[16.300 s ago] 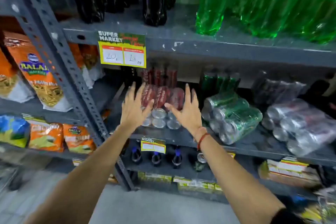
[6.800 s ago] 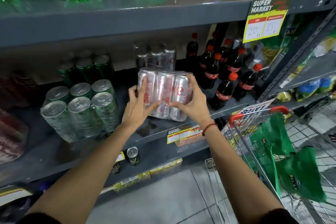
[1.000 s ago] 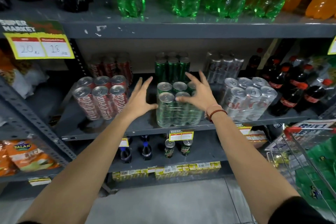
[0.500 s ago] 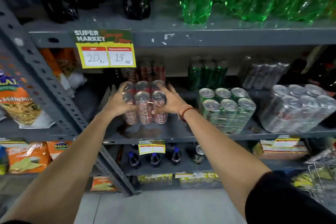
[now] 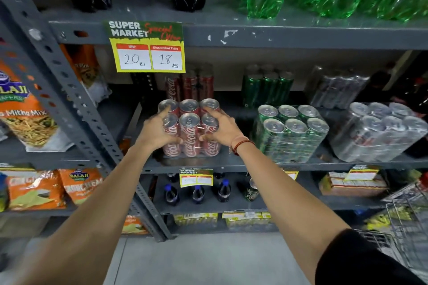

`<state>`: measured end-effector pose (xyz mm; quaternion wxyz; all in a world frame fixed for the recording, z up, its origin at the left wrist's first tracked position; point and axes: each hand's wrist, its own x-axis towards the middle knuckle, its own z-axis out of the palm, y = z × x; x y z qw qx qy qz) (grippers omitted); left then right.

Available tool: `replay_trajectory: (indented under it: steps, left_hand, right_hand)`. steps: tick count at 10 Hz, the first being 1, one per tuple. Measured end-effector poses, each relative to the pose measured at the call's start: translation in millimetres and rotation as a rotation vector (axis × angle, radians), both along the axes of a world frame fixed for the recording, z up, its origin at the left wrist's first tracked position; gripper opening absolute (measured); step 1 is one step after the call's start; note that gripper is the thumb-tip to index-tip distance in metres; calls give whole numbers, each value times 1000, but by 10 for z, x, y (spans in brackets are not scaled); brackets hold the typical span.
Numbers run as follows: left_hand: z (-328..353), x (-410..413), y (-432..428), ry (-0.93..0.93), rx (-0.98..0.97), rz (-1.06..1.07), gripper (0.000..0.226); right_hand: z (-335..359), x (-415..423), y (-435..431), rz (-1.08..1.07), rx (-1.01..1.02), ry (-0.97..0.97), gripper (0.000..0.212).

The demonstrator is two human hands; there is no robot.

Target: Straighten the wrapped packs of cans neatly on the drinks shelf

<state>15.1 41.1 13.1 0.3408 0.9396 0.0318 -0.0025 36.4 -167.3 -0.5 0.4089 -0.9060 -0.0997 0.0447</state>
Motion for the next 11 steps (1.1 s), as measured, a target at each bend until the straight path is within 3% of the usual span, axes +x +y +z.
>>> replay_trajectory:
  steps: [4, 8, 11]
  left_hand:
    - [5, -265, -19, 19, -66, 11, 113]
    - [26, -256, 16, 34, -9, -25, 112]
    - [64, -280, 1, 67, 88, -62, 109]
  right_hand:
    - [15, -235, -38, 28, 26, -9, 98]
    - [22, -288, -6, 6, 16, 1, 97]
    - [239, -446, 18, 39, -133, 18, 98]
